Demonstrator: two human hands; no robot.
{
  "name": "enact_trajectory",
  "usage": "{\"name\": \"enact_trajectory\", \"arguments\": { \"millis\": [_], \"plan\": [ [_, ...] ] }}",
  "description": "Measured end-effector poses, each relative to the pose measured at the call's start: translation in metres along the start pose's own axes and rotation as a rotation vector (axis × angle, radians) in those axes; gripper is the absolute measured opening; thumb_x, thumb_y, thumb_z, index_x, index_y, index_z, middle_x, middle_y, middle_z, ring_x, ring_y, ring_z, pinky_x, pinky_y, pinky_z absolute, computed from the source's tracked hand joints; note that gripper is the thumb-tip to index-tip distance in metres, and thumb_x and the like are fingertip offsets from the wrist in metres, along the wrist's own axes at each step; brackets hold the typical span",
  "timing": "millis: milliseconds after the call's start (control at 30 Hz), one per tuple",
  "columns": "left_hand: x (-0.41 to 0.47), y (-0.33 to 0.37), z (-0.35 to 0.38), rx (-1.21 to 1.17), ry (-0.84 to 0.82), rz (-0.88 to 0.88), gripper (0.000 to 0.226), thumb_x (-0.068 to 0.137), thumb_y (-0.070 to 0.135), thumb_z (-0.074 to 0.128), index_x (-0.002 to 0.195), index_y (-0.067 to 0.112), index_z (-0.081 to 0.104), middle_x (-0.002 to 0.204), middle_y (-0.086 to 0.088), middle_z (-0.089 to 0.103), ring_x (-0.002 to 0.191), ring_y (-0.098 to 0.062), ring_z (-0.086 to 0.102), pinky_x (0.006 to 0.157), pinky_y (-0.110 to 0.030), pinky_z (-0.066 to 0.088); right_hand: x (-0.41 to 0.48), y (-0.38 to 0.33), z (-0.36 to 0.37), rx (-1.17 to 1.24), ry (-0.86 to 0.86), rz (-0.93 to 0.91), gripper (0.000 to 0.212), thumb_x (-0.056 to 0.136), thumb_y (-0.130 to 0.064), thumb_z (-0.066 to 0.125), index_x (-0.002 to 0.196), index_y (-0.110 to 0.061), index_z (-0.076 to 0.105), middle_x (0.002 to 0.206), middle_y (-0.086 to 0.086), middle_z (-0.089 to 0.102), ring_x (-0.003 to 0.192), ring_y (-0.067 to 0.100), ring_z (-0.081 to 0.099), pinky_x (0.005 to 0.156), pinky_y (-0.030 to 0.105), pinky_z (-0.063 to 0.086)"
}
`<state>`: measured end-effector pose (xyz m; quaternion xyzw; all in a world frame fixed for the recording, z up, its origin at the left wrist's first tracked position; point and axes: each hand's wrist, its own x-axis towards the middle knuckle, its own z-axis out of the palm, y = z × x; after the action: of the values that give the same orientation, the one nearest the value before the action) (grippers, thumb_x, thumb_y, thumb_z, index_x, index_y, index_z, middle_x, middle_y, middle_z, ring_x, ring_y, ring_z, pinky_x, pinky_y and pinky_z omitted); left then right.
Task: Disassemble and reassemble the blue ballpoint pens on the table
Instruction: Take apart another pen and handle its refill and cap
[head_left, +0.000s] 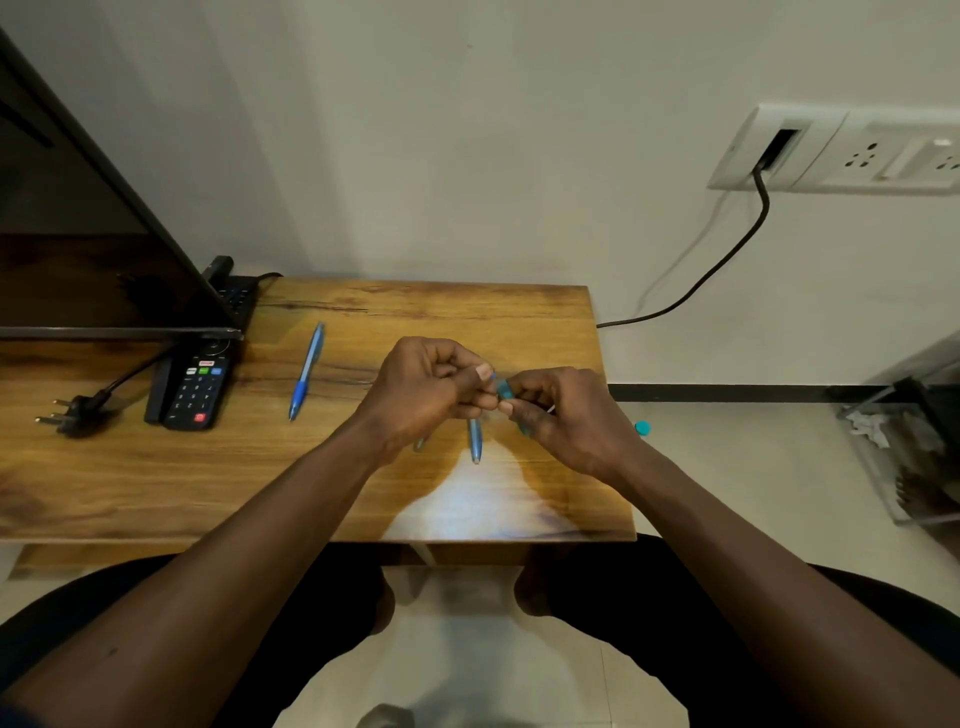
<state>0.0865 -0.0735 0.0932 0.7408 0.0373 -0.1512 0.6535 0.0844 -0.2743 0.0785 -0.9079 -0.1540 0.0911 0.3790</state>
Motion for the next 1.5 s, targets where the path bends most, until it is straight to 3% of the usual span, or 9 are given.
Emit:
{"name": "enact_trajectory", "arguments": {
  "millis": [167,300,433,567,733,1000,1100,1267,1500],
  "plan": [
    [0.002,0.0,0.006,0.168,-0.017,0.017,0.009,0.099,0.013,0.07,0.1,0.008,0.077,0.087,-0.009,0.08,0.084,-0.023,0.08,0.077,-0.036,0.066,0.0,0.006,-0.006,0.007,0.052,0.074,0.017,0.096,-0.032,0.068,0.108,-0.021,0.074,0.079,-0.005,0.071,0.074,0.012,0.067,0.075,0.043,0.058],
    [0.006,-0.009,0.014,0.434,0.027,0.056,0.01,0.099,0.022,0.071,0.096,0.019,0.08,0.083,0.005,0.078,0.071,-0.009,0.077,0.07,-0.03,0.064,0.002,0.012,-0.013,0.033,0.11,0.176,0.02,0.095,-0.035,0.07,0.109,-0.022,0.074,0.085,-0.008,0.072,0.081,0.011,0.068,0.079,0.042,0.06],
    [0.011,-0.015,0.028,0.737,-0.009,0.131,0.011,0.096,0.023,0.073,0.098,0.027,0.083,0.09,0.013,0.079,0.077,-0.001,0.07,0.075,-0.025,0.057,0.004,0.016,-0.016,0.173,0.143,0.254,0.011,0.093,-0.035,0.072,0.095,-0.024,0.074,0.081,-0.002,0.074,0.078,0.017,0.072,0.076,0.05,0.061],
    [0.012,-0.018,0.044,0.919,-0.078,0.125,0.015,0.095,0.017,0.072,0.101,0.024,0.083,0.096,0.01,0.079,0.074,0.001,0.062,0.065,-0.013,0.042,0.005,0.017,-0.019,0.3,0.149,0.311,0.009,0.093,-0.03,0.073,0.099,-0.023,0.076,0.084,0.0,0.075,0.08,0.016,0.075,0.077,0.047,0.064],
    [0.017,-0.02,0.049,0.963,-0.036,0.083,0.007,0.088,0.018,0.08,0.087,0.025,0.081,0.087,0.011,0.077,0.082,-0.007,0.071,0.083,-0.033,0.06,0.005,0.016,-0.025,0.336,0.143,0.305,0.011,0.094,-0.028,0.073,0.103,-0.024,0.075,0.085,-0.001,0.075,0.079,0.014,0.075,0.076,0.042,0.064],
    [0.018,-0.022,0.049,0.998,0.0,0.106,0.011,0.093,0.015,0.072,0.091,0.025,0.078,0.085,0.009,0.075,0.081,-0.01,0.07,0.077,-0.035,0.06,0.004,0.016,-0.026,0.402,0.061,0.36,0.024,0.097,-0.025,0.069,0.119,-0.018,0.073,0.094,-0.004,0.075,0.086,0.014,0.075,0.081,0.039,0.064],
    [0.02,-0.014,0.043,0.833,0.071,0.054,0.006,0.095,0.021,0.071,0.094,0.023,0.077,0.08,0.01,0.072,0.079,-0.01,0.07,0.07,-0.028,0.054,0.003,0.015,-0.027,0.436,0.037,0.364,0.026,0.098,-0.018,0.067,0.123,-0.012,0.071,0.092,-0.001,0.072,0.082,0.018,0.075,0.08,0.039,0.064],
    [0.018,0.013,0.036,0.003,0.054,-0.12,0.01,0.101,0.012,0.068,0.104,0.009,0.077,0.096,-0.016,0.08,0.082,-0.024,0.078,0.071,-0.033,0.064,0.005,0.006,-0.03,0.461,0.031,0.337,0.022,0.097,-0.015,0.069,0.117,-0.011,0.075,0.093,0.007,0.075,0.079,0.021,0.074,0.072,0.032,0.063],
    [0.013,0.017,0.025,-0.193,-0.007,-0.152,0.014,0.099,0.009,0.068,0.108,0.005,0.077,0.1,-0.016,0.08,0.09,-0.021,0.077,0.08,-0.029,0.064,0.015,-0.009,-0.033,0.48,0.038,0.334,0.014,0.09,-0.014,0.076,0.104,-0.01,0.075,0.083,0.007,0.072,0.068,0.015,0.071,0.058,0.023,0.056]
  ]
}}
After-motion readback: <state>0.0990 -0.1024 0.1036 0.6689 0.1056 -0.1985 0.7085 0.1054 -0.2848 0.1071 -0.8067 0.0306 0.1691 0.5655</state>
